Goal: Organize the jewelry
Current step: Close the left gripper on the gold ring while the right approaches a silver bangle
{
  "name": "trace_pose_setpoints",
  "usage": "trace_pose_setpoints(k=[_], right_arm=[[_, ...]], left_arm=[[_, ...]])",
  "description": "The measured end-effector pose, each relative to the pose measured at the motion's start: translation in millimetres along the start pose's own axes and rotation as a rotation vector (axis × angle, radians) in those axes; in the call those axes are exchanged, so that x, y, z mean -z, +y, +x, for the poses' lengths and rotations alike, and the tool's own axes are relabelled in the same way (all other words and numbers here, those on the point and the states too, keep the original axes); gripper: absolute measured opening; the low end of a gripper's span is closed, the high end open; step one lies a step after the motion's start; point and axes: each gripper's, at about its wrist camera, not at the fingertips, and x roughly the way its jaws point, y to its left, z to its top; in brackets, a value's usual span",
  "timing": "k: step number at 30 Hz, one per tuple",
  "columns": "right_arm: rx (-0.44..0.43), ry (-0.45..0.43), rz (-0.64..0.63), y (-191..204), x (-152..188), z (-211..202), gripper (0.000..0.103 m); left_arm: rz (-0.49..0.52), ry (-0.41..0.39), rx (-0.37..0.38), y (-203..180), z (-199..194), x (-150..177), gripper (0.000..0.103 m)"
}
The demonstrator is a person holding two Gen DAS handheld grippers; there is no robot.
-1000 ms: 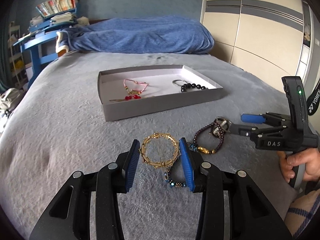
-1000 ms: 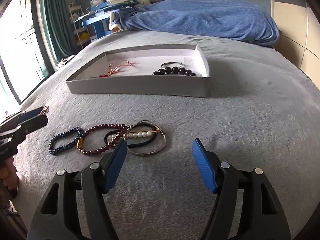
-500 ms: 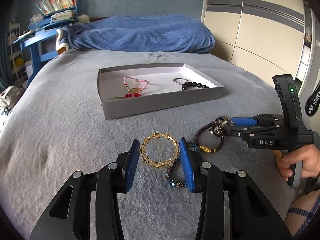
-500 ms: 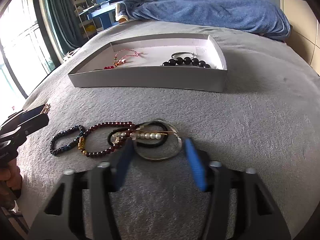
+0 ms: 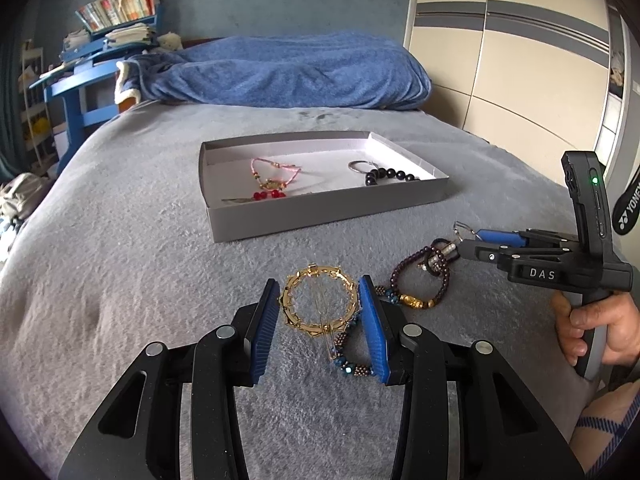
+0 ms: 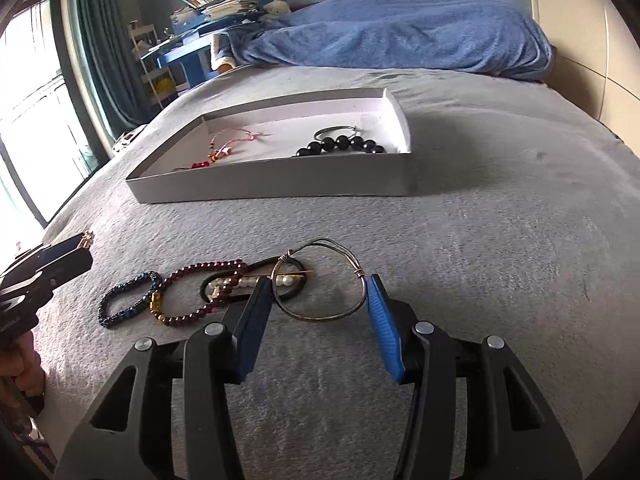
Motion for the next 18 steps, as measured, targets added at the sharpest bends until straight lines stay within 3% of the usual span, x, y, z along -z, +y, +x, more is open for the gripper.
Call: trace_pose_setpoints(k=[18], right_arm=[[-0.009, -0.004, 0.005, -2.1, -2.4, -3.5, 0.049]], left_arm=[[-0.043, 0.021, -0.036, 10.0, 5.1, -6.0, 0.042]])
